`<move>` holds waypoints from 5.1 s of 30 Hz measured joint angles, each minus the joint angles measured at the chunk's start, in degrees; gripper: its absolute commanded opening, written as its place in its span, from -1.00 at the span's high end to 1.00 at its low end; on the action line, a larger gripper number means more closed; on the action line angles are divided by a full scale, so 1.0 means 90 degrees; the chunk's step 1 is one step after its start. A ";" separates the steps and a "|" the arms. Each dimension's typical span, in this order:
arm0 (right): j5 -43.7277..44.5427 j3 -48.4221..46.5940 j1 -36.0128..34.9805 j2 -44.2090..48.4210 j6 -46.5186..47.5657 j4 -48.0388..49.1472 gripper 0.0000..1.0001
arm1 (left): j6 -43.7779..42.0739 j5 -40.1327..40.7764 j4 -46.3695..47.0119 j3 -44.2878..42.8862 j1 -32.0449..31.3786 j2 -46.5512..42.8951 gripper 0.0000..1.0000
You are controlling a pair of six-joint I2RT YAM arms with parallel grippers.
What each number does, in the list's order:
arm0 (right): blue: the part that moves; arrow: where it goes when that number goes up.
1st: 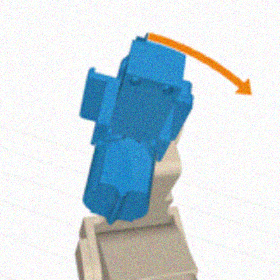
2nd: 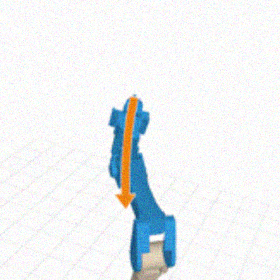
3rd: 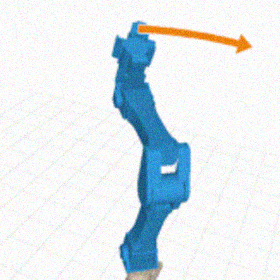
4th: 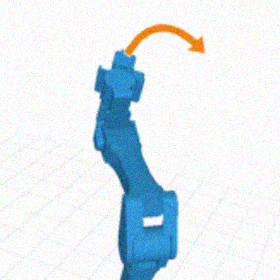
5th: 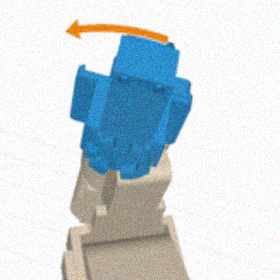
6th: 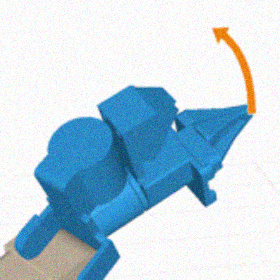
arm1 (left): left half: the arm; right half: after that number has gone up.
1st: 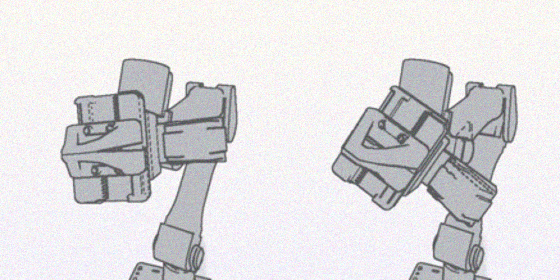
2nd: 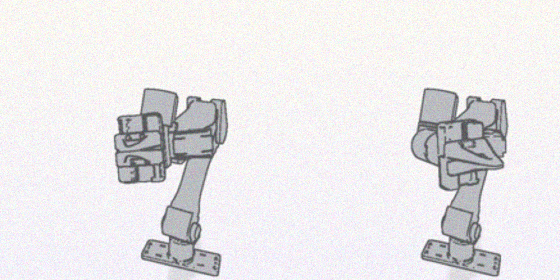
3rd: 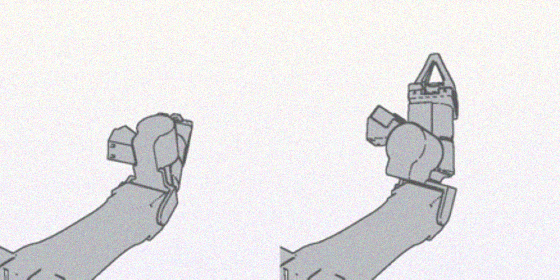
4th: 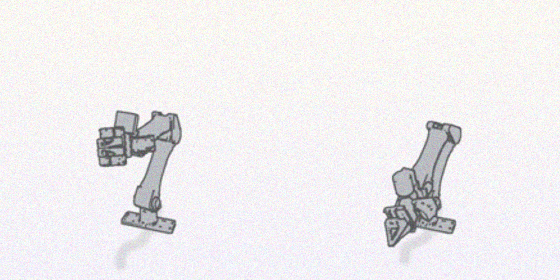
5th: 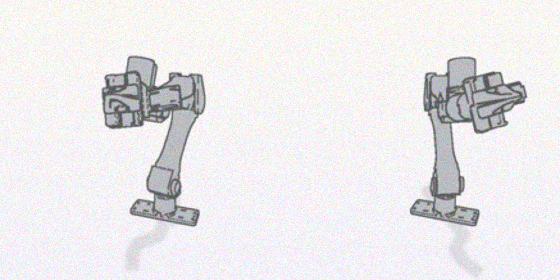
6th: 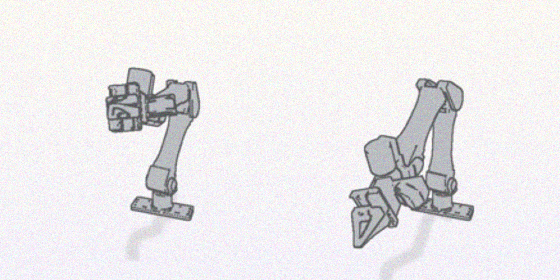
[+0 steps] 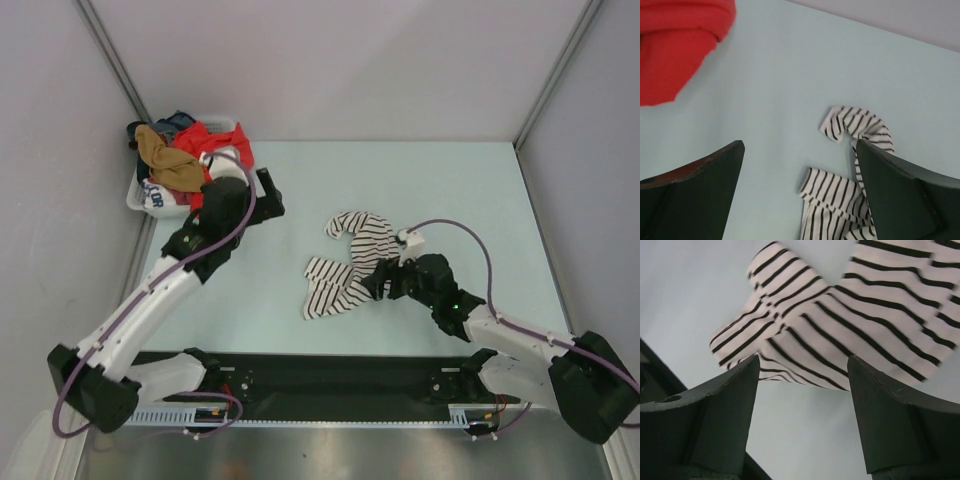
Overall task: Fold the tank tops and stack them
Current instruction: Move the tank top to the center of the board, then flatten the tank top out
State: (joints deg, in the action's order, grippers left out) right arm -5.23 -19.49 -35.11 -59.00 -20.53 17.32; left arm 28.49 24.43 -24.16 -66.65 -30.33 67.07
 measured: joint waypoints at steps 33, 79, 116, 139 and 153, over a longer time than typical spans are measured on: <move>0.2516 -0.7050 -0.0923 -0.6637 0.0988 -0.4121 -0.17 | 0.0916 -0.3519 0.3368 0.3730 -0.0544 0.1734 -0.53; -0.1855 -0.5200 0.4010 0.0287 -0.1277 -0.3167 -0.19 | 0.0454 -0.2242 0.0755 0.0486 0.1314 -0.2810 0.99; -0.0107 -0.1965 0.0848 -0.1724 -0.1141 -0.3128 -0.04 | 0.0831 -0.2948 0.0911 0.3971 0.1311 -0.3451 1.00; 0.0617 -0.2732 0.0529 -0.3021 -0.1003 -0.3082 1.00 | 0.0593 -0.2888 0.0724 0.4010 0.1311 -0.3427 0.99; -0.0440 -0.4323 0.1865 -0.1943 -0.0636 -0.4039 1.00 | 0.0316 -0.2807 0.0238 0.2718 0.1311 -0.2790 0.99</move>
State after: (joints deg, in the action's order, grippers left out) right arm -9.19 -58.39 -18.33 -76.49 -26.26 -19.03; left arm 31.33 -0.84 -22.02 -42.19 -18.52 41.95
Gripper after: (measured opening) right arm 0.020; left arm 0.017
